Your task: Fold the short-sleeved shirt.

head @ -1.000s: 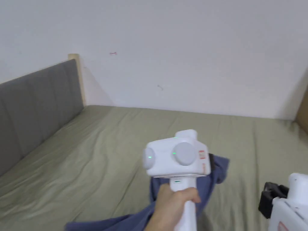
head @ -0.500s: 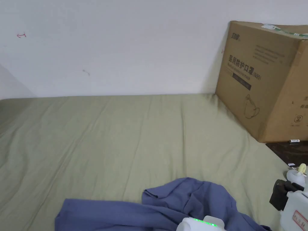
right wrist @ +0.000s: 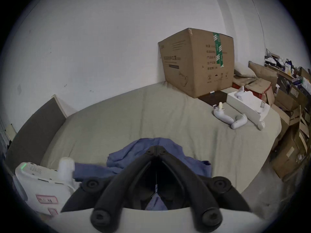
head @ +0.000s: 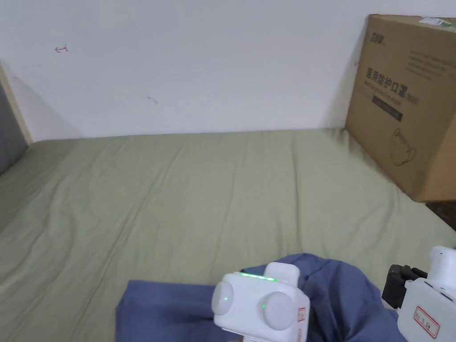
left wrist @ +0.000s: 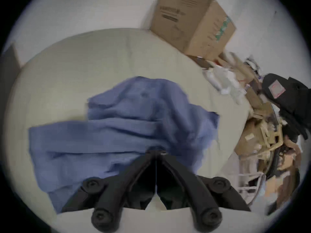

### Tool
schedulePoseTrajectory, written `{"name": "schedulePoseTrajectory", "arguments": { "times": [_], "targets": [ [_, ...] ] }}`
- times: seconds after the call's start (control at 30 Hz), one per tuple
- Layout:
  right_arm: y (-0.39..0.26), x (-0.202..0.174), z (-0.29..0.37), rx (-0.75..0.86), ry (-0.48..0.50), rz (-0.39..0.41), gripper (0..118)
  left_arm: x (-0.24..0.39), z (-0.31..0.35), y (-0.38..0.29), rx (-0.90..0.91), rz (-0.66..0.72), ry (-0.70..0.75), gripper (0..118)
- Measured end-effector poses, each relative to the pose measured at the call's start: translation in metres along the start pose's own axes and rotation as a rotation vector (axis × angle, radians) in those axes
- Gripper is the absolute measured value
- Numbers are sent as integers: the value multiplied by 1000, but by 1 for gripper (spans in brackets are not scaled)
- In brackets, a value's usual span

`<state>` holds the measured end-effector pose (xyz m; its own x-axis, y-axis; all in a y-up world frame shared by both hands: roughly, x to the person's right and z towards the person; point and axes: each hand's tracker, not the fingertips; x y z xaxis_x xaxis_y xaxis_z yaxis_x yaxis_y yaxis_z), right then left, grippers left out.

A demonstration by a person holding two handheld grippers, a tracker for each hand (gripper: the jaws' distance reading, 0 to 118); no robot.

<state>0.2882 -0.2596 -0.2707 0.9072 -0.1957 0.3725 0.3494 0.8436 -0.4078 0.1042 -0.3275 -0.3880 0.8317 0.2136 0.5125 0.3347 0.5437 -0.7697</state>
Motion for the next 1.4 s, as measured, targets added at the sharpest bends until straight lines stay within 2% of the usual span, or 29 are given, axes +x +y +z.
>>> {"name": "schedulePoseTrajectory", "arguments": {
  "times": [0.07, 0.13, 0.3, 0.33, 0.37, 0.4, 0.43, 0.47, 0.5, 0.6, 0.7, 0.73, 0.77, 0.83, 0.87, 0.97, 1.0, 1.1, 1.23, 1.27, 1.3, 1.37, 1.4],
  "targets": [
    [-6, -10, -5, -15, 14, 20, 0, -21, 9, -16, 6, 21, 77, 0],
    [-12, -20, -12, -38, 29, 37, 0, -44, 18, -29, 6, 14, 77, 0],
    [-17, -43, -33, -68, 62, 53, 0, -120, 41, -10, 42, 158, 149, 1],
    [-17, -48, -38, -70, 68, 60, 0, -138, 46, 1, 52, 206, 190, 9],
    [-16, -52, -43, -74, 74, 70, 0, -154, 51, 10, 72, 241, 220, 26],
    [-16, -56, -49, -79, 77, 75, 0, -171, 55, 20, 85, 269, 246, 61],
    [-16, -59, -55, -85, 82, 82, 0, -187, 54, 32, 76, 273, 236, 84],
    [-16, -62, -61, -93, 86, 87, 0, -201, 51, 39, 74, 272, 225, 97],
    [-17, -65, -66, -103, 89, 91, 0, -220, 46, 46, 78, 310, 232, 103],
    [-23, -70, -77, -126, 94, 105, 0, -263, 16, 56, -5, 389, 305, 102],
    [-29, -68, -86, -160, 93, 119, 0, -301, -25, 40, -116, 503, 218, 100],
    [-32, -66, -87, -161, 90, 108, 0, -309, -36, 33, -166, 517, 215, 96],
    [-34, -64, -88, -164, 92, 94, 0, -313, -43, 26, -173, 519, 239, 85],
    [-35, -61, -94, -194, 109, 80, 0, -303, -45, 21, -138, 427, 303, 75],
    [-37, -60, -95, -193, 109, 83, 0, -298, -43, 21, -113, 422, 292, 63],
    [-40, -57, -96, -204, 103, 99, 0, -287, -39, 23, -109, 333, 369, 9],
    [-39, -54, -97, -208, 109, 99, 0, -285, -37, 24, -112, 321, 367, 4],
    [-26, -43, -104, -220, 124, 103, 0, -281, -25, 27, -97, 306, 353, 4],
    [9, -32, -141, -252, 113, 176, 1, -269, -10, 30, -71, 234, 362, 4],
    [17, -30, -154, -250, 93, 192, 8, -268, -6, 31, -62, 233, 355, 4],
    [26, -28, -173, -265, 84, 215, 36, -268, -2, 32, -54, 237, 348, 4],
    [39, -26, -217, -401, 81, 261, 92, -266, 5, 35, -31, 243, 341, 4],
    [40, -24, -238, -442, 103, 274, 97, -265, 7, 35, -20, 236, 332, 4]
  ]
}}
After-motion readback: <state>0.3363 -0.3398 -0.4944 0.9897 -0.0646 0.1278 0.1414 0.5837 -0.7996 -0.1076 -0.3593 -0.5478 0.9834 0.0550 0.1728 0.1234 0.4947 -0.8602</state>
